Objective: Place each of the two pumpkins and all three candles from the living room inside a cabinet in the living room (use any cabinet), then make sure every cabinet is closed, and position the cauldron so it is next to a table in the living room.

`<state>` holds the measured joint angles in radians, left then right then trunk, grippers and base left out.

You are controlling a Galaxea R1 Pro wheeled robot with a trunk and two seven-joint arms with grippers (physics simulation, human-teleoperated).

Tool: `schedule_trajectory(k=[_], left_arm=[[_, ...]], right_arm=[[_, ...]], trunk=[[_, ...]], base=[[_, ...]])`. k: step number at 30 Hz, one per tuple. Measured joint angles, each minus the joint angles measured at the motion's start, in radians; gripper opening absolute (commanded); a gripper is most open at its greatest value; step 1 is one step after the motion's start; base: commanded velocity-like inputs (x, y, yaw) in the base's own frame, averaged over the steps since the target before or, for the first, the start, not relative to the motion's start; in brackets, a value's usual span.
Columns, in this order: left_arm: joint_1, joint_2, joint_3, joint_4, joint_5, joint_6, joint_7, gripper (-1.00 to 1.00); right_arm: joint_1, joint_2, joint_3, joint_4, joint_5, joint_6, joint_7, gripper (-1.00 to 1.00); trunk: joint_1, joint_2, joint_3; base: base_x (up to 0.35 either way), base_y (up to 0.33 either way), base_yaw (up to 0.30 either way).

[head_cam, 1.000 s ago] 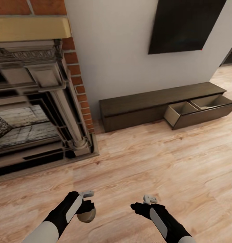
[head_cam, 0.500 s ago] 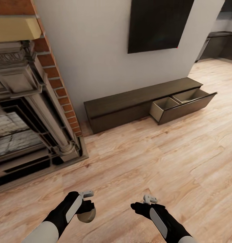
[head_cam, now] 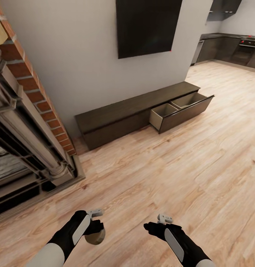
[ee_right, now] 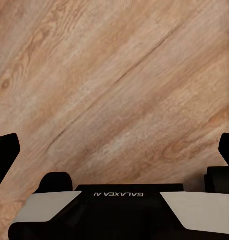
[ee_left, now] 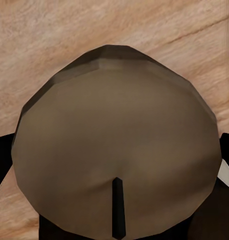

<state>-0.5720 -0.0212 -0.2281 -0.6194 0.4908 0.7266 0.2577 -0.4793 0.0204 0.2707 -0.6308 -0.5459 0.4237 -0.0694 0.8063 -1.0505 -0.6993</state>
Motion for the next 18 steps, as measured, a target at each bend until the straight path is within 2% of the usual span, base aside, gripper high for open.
schedule_trajectory(k=[8,18], left_arm=[[0.0,-0.001,-0.003,0.0,-0.008,0.001,0.0,-1.0],[0.0,-0.002,-0.005,0.0,-0.01,0.001,0.0,-1.0]], right_arm=[[0.0,0.0,0.0,0.0,0.0,0.0,0.0,1.0],[0.0,0.0,0.0,0.0,0.0,-0.002,0.002,1.0]], trunk=[[0.0,0.0,-0.001],[0.0,0.0,-0.002]], base=[[0.199,-0.05,-0.265],[0.306,-0.1,-0.037]])
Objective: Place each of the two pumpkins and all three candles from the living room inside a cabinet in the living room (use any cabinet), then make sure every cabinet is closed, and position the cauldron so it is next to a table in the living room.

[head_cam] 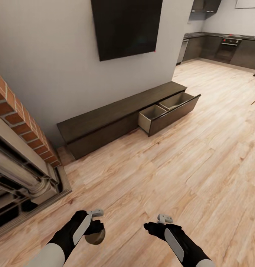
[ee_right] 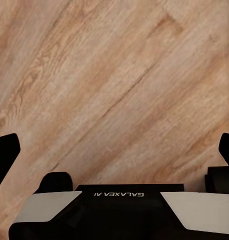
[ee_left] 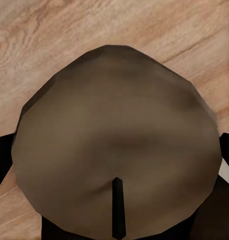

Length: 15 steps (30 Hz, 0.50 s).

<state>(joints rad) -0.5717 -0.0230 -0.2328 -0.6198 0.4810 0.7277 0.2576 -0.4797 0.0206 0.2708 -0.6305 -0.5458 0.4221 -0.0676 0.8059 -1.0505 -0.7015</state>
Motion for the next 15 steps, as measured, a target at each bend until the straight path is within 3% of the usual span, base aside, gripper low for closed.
schedule_trajectory(k=[5,15], left_arm=[[0.0,0.0,-0.001,0.0,0.0,0.0,0.0,-1.0],[0.0,0.001,-0.002,0.0,0.0,0.0,0.0,-1.0]], right_arm=[[0.0,0.0,0.0,0.0,0.0,0.0,0.001,1.0],[0.0,0.0,0.0,0.0,0.0,0.0,0.001,1.0]], trunk=[[0.0,0.0,0.0],[0.0,0.0,0.0]], base=[[0.312,-0.127,-0.161],[0.312,-0.149,-0.272]])
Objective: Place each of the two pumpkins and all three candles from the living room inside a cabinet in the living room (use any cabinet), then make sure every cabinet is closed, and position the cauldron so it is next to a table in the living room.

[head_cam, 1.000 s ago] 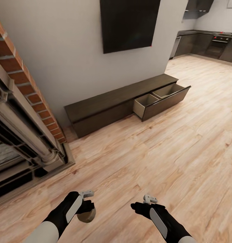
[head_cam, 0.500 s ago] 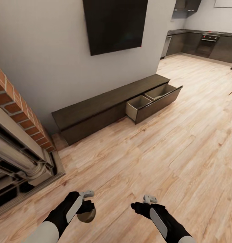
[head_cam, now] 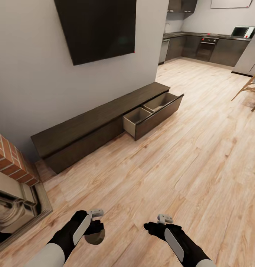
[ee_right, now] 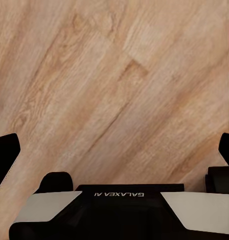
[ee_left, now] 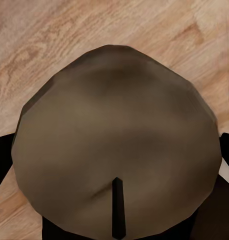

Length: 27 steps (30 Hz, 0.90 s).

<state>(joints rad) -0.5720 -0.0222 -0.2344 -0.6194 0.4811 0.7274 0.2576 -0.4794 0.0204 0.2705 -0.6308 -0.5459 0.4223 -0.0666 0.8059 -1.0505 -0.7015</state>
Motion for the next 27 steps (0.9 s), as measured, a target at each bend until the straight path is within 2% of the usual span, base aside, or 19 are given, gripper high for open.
schedule_trajectory(k=[27], left_arm=[[0.0,0.0,0.0,0.0,0.0,0.0,0.0,-1.0]], right_arm=[[0.0,0.0,0.0,0.0,0.0,0.0,0.0,1.0]], trunk=[[0.0,0.0,0.0]], base=[[0.31,-0.166,-0.287]])
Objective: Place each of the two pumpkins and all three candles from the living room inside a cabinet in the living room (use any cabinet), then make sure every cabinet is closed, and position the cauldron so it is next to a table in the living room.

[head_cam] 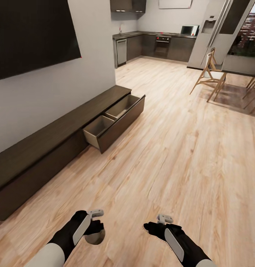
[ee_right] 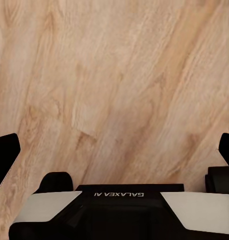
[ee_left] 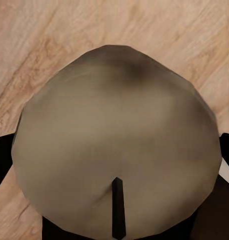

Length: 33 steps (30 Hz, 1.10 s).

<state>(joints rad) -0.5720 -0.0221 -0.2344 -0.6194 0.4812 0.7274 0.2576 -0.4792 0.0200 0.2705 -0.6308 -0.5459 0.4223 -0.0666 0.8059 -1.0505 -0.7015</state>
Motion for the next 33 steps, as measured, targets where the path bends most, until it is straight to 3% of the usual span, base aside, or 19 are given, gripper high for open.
schedule_trajectory(k=[33], left_arm=[[0.0,0.0,-0.001,0.0,0.001,0.0,0.0,-1.0]], right_arm=[[0.0,0.0,0.0,0.001,0.0,0.0,0.0,1.0]], trunk=[[0.0,0.0,0.001]], base=[[0.303,-0.15,-0.287]])
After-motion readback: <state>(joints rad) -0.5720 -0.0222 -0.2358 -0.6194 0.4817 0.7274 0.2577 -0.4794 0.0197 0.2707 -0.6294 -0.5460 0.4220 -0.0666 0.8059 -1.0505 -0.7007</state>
